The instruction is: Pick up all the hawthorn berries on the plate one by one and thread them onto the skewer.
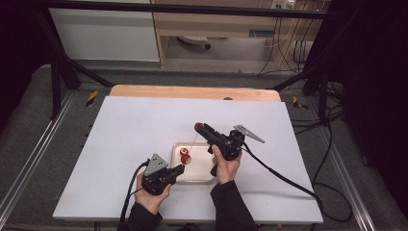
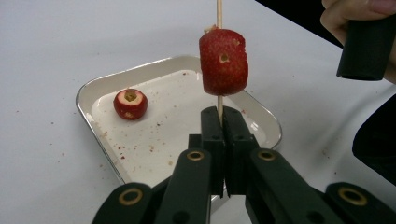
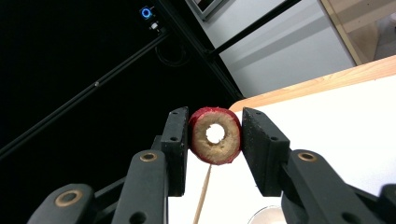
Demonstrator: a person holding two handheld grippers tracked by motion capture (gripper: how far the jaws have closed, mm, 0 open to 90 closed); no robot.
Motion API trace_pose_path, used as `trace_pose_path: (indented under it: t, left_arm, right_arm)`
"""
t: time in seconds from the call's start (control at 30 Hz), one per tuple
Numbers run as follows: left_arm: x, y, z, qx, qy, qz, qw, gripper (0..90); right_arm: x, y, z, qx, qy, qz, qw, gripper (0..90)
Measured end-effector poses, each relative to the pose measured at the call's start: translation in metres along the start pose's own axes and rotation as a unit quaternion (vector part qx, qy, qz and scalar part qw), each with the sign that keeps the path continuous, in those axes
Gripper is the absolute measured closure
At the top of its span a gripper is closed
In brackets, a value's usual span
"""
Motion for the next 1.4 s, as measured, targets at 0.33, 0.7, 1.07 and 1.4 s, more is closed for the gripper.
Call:
trace_pose_path:
  t: [0.33,0.7,1.07,1.4]
  left_arm:
    - [0.0,0.002,0.003,-0.003,0.002,-0.011,0.9999,88.7]
    - [-0.003,0.006,0.008,-0.01,0.004,-0.035,0.9993,88.7]
    - [-0.001,0.004,0.012,-0.006,0.01,-0.02,0.9997,89.0]
    - [-0.004,0.006,0.009,-0.02,0.005,-0.026,0.9995,89.1]
  right_arm:
    - [0.001,-0.003,0.001,0.001,0.005,0.007,1.0,63.3]
    - [0.002,-0.012,0.001,0.004,0.004,-0.004,1.0,63.3]
    - [0.004,-0.015,-0.003,0.021,0.001,-0.004,0.9998,63.8]
    - [0.0,-0.015,-0.003,0.009,0.002,0.005,0.9999,64.4]
Point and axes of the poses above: each handheld gripper's, and its own axes: z roughly forward along the jaws, y roughly out of its top, x roughly to its left, the point moved 10 cm from there along z, roughly forward along the jaws, and after that the axes turned 2 degrees about -y, right-handed, at the moved point
